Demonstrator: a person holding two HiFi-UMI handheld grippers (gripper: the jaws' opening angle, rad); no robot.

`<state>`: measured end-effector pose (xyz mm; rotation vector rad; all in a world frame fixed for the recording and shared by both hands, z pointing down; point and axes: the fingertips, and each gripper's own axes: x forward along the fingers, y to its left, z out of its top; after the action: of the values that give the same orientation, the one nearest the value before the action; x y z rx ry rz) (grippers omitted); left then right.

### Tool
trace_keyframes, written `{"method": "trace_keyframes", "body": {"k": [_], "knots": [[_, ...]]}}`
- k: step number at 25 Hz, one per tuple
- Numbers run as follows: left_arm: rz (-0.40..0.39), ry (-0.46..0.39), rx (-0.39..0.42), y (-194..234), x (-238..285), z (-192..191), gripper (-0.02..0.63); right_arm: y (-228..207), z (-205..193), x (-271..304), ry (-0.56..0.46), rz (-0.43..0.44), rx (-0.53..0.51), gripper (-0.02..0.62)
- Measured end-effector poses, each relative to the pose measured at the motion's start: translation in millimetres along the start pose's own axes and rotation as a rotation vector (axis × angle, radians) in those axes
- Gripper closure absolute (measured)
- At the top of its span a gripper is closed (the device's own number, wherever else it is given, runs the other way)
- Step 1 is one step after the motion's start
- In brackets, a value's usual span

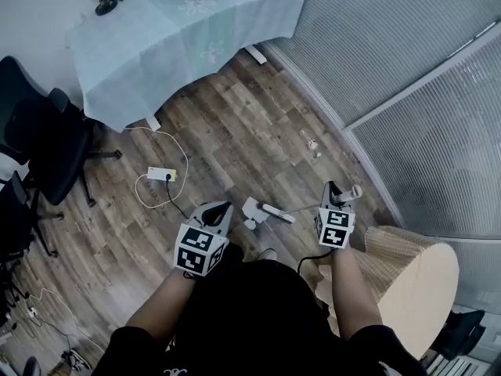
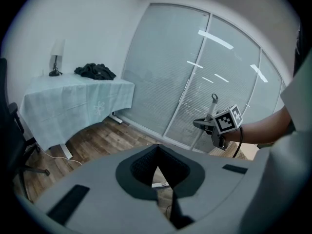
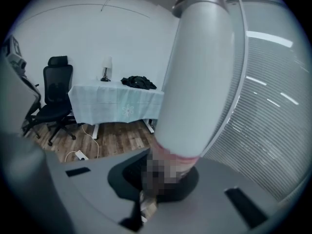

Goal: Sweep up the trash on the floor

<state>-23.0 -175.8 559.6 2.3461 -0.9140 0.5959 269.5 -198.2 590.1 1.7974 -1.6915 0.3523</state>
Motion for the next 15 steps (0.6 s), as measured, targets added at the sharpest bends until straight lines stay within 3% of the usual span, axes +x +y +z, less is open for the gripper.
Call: {"method": "trace_keyframes", "body": {"k": [3,8,15], "knots": [[-0.018,-0.018,-0.036,0.4,11.5,1.9,0.612,-6.0,16.1,-3.7,-0.005,0.018,-0.025,0.574],[-0.028,-0.010,-0.043,2.9,25.4,1.8,0.612,-38.7,42.0,5.8,-0.010,-0.039,-0.027,0.574],[0.043,0.012,-0.047,-13.0,62.8,23.5,0.612,-110.5,84.7,64.2,-0.072,-0.009,-0.113,0.574]]}}
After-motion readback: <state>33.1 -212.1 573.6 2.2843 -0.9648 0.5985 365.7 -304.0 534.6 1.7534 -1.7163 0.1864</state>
